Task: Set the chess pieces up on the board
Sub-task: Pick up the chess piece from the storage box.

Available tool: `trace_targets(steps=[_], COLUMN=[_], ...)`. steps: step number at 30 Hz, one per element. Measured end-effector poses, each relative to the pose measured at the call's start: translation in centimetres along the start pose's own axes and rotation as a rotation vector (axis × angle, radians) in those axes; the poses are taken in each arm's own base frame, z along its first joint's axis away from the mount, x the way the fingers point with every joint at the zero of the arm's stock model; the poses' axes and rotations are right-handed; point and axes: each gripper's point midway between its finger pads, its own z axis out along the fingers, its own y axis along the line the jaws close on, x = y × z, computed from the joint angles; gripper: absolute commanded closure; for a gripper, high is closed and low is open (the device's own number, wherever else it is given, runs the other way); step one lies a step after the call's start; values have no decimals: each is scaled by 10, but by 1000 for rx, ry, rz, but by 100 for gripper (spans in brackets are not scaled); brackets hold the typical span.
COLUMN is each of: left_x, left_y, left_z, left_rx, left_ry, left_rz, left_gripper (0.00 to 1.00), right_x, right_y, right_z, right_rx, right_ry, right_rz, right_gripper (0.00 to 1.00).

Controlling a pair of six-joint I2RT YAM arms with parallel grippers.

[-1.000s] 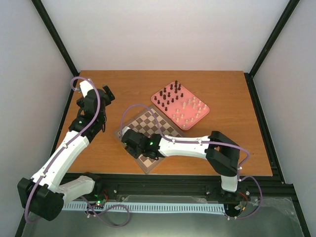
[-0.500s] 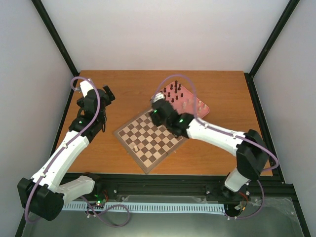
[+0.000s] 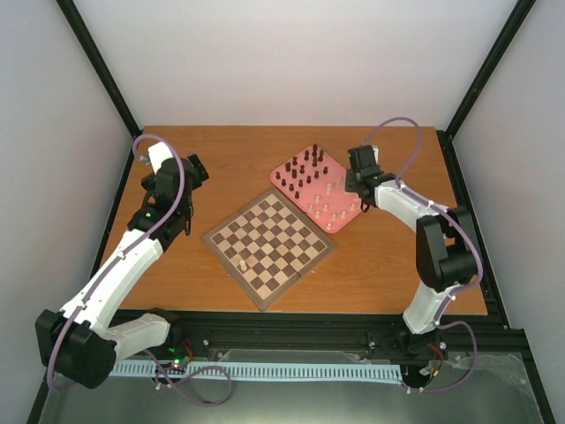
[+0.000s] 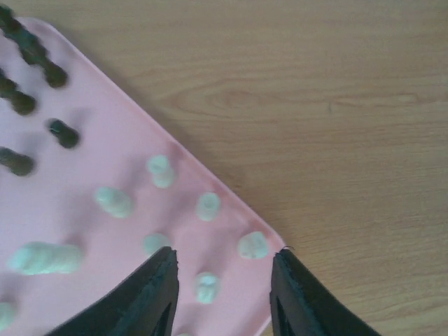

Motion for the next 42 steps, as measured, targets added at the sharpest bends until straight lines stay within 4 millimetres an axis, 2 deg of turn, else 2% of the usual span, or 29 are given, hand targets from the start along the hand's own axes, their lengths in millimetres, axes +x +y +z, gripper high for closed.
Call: trace_targets(steps=[2,7,20,25,29,37,42], left_x=[5,11,19,21,21,25,25], left_y=[-1,-1,0,1,1,1,2], left_z=[4,8,16,17,18,23,23], left_rx=[-7,-18,-46,-54,-59,-75,-78], left_ry=[12,24,39,42,41,51,49], left_rz=[11,23,45,50,52,66,65], left_gripper=[0,0,0,0,0,0,0], right_x=[10,26,20,-1,-7,14,21], right_y=[-17,-33,-12,5,16,32,33], right_z=[20,48,49,50,54,57,64], right_rx=[22,34,-72,-148,-176,-192,-177], right_ry=[46,115,111,81,78,138,172], right_rz=[39,73,64,50,29,-34,-51], right_gripper=[67,70,73,71,71,70,70])
